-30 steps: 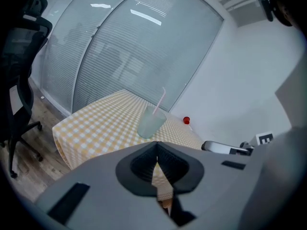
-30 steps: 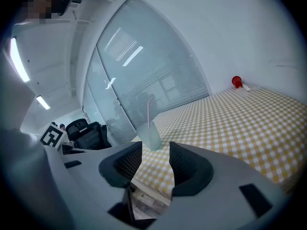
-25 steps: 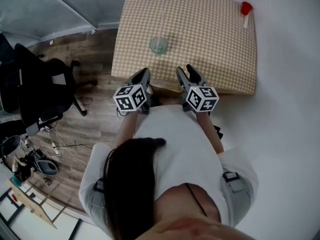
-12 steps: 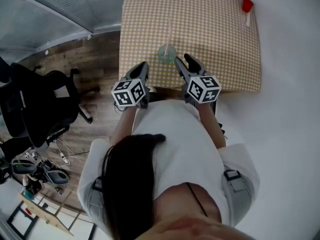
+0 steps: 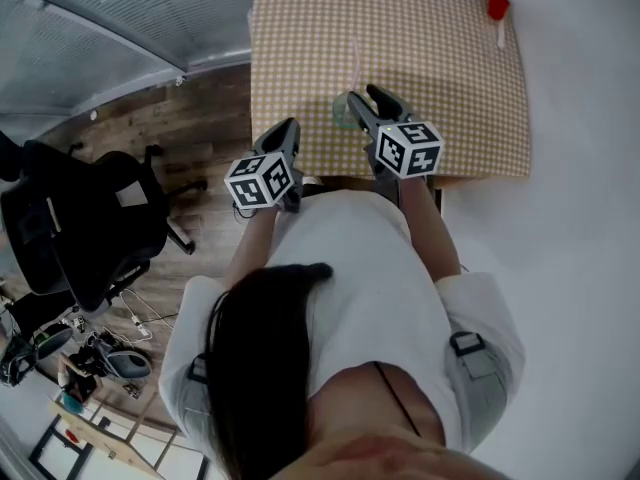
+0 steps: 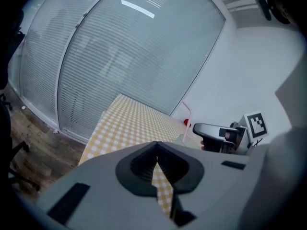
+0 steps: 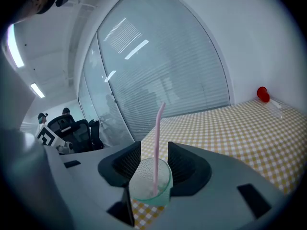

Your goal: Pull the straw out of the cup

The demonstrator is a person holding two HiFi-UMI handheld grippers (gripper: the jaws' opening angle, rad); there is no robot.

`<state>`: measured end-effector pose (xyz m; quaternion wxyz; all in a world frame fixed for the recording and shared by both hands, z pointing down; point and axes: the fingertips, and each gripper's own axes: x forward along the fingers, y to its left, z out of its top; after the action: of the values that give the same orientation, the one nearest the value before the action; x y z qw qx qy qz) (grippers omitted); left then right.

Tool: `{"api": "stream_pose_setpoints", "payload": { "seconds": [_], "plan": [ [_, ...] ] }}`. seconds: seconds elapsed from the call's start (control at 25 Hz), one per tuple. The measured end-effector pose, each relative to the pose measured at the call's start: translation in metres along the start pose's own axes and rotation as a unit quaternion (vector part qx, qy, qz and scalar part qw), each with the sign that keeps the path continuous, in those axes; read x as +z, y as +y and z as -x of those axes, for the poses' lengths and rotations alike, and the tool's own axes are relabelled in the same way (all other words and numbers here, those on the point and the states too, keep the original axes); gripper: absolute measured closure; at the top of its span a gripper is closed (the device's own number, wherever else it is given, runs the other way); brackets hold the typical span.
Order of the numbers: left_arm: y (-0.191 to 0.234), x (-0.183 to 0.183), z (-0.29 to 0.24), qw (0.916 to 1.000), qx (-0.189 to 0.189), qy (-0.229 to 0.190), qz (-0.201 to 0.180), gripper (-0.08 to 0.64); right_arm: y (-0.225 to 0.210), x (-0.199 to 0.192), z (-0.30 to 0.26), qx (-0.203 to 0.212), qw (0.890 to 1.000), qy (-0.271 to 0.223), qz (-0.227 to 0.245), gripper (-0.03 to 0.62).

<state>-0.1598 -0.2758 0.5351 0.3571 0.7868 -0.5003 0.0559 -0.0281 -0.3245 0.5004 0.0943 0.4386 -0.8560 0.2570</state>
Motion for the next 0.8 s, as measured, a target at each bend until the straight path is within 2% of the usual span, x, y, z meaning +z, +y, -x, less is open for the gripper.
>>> {"api": "stream_pose_setpoints", "payload": {
  "seconds": [0.36, 0.52, 0.8],
  "plan": [
    [0.025, 0.006, 0.006, 0.9998, 0.002, -0.007, 0.02, 0.549, -0.004, 0.005, -0.022, -0.027, 0.999, 0.015, 0.02, 0.417],
    [0.031, 0.005, 0.007, 0.9996, 0.0, -0.004, 0.027, 0.549, -0.009, 0.008, -0.026, -0.044, 0.999, 0.012, 0.011, 0.5],
    [0.046, 0.006, 0.012, 0.9981, 0.007, -0.012, 0.06, 0.549, -0.008, 0.013, -0.03, -0.05, 0.998, 0.009, 0.022, 0.525]
  ]
}}
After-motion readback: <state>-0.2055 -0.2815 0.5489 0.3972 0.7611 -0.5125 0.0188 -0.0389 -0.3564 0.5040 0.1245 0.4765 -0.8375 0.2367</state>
